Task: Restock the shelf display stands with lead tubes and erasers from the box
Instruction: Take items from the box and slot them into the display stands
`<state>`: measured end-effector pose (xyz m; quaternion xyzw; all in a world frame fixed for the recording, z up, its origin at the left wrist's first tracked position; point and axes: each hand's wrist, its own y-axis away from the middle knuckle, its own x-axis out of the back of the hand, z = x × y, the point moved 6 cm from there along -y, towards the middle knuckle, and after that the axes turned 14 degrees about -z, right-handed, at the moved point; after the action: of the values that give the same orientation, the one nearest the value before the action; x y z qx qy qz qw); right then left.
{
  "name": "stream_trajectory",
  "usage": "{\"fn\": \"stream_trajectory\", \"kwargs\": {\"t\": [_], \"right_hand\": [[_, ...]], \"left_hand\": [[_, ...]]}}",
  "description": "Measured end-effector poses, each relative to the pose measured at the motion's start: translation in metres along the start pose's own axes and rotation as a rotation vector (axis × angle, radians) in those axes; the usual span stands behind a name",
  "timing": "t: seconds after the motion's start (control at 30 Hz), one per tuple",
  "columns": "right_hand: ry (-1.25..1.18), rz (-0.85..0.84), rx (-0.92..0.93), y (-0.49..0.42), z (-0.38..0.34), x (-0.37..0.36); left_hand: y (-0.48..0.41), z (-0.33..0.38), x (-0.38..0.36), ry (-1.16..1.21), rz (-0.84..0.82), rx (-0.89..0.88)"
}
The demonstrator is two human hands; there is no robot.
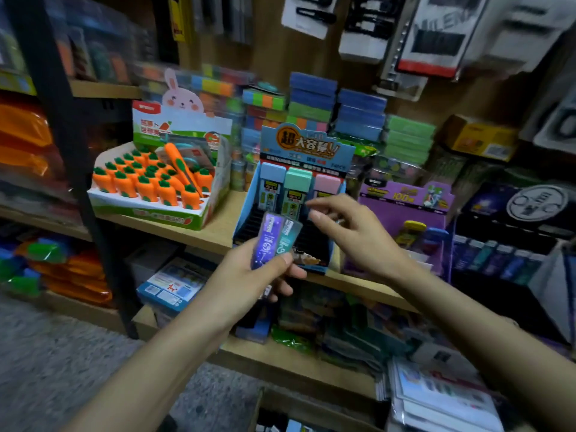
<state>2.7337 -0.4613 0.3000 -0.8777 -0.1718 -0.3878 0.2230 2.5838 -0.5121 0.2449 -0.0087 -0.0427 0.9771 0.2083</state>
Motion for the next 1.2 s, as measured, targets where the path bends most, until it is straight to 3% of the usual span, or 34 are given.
{"fn": "stream_trajectory", "kwargs": {"t": [0.07,0.17,0.27,0.43,0.5,0.67,0.77,0.87,0.97,1.1,1.2], "right_hand": [[-0.305,-0.087,-0.021,0.034,-0.007,-0.004],[-0.472,-0.092,-0.066,0.076,-0.003,-0.003],[-0.482,-0.11,-0.122,0.109,0.01,-0.003],[-0.45,-0.085,-0.173,0.154,0.029,0.009],[-0.425,-0.008,-0.173,0.164,0.033,0.018],[-0.492,0.251,-0.253,0.179,0.056,0.054],[-0.645,0.448,-0.328,0.192,0.073,0.075],[-0.832,0.579,-0.32,0.197,0.08,0.078],[-0.941,0.576,-0.315,0.195,0.076,0.062],[-0.965,0.511,-0.312,0.193,0.067,0.039],[-0.869,0.406,-0.352,0.192,0.062,0.026]], "left_hand": [[-0.001,-0.003,-0.022,-0.035,-0.142,0.017],[0.0,-0.011,-0.059,-0.084,-0.388,0.066],[0.0,-0.024,-0.094,-0.153,-0.609,0.155],[-0.007,-0.035,-0.135,-0.235,-0.781,0.204],[-0.014,-0.034,-0.145,-0.265,-0.744,0.186],[-0.039,-0.015,-0.139,-0.528,-0.399,0.036],[-0.045,-0.015,-0.129,-0.232,-0.143,0.075],[-0.041,-0.03,-0.148,0.151,-0.179,0.133],[-0.04,-0.035,-0.173,0.327,-0.23,0.051],[-0.049,-0.031,-0.169,0.557,-0.083,-0.049],[-0.053,-0.026,-0.166,0.549,-0.072,-0.085]]}}
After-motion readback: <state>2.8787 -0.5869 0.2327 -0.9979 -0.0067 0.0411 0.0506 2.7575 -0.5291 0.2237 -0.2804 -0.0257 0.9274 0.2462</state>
